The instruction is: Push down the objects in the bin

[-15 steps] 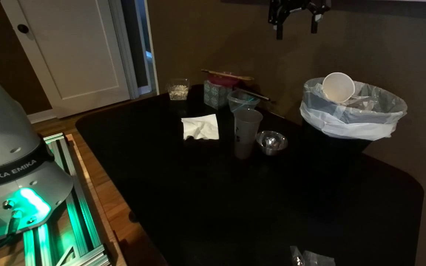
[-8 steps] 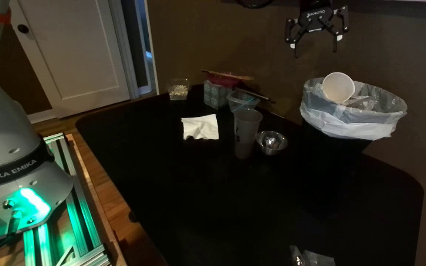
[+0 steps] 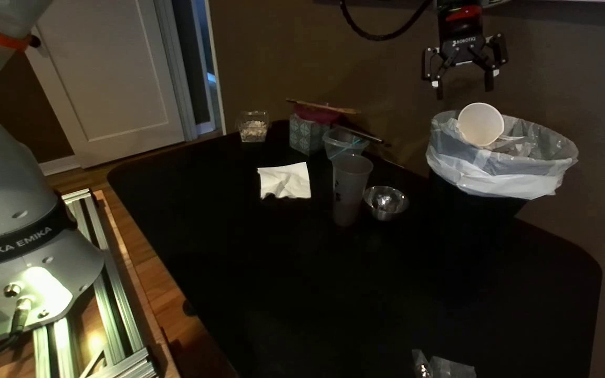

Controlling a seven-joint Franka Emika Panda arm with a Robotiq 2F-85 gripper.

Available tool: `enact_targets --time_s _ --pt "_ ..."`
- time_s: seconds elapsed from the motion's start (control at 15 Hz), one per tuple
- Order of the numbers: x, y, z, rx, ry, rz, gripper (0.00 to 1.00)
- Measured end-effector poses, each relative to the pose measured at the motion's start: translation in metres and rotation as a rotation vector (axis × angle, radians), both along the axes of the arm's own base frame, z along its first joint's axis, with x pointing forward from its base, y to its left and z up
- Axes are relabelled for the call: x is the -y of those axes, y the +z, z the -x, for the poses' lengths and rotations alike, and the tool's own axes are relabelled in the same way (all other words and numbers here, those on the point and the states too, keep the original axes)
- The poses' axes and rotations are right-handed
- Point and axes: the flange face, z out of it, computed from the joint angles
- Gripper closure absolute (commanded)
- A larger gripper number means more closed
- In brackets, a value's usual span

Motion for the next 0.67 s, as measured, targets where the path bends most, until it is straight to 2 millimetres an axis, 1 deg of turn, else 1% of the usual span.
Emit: enact_targets --time_s 0.27,0.47,0.53,0.6,0.67 --pt "0.02 -0.017 -0.005 -0.037 0.059 -0.011 0.0" --pt "0.029 -0.029 -0.009 -0.05 0.083 -0.021 0.0" --pt "0.031 -0.033 -0.01 -0.053 0.09 -0.025 0.25" --pt "0.032 -0.036 -0.011 -0.053 0.093 -0.027 0.25" --pt "0.034 -0.039 -0.012 -0.055 0.096 -0.03 0.32"
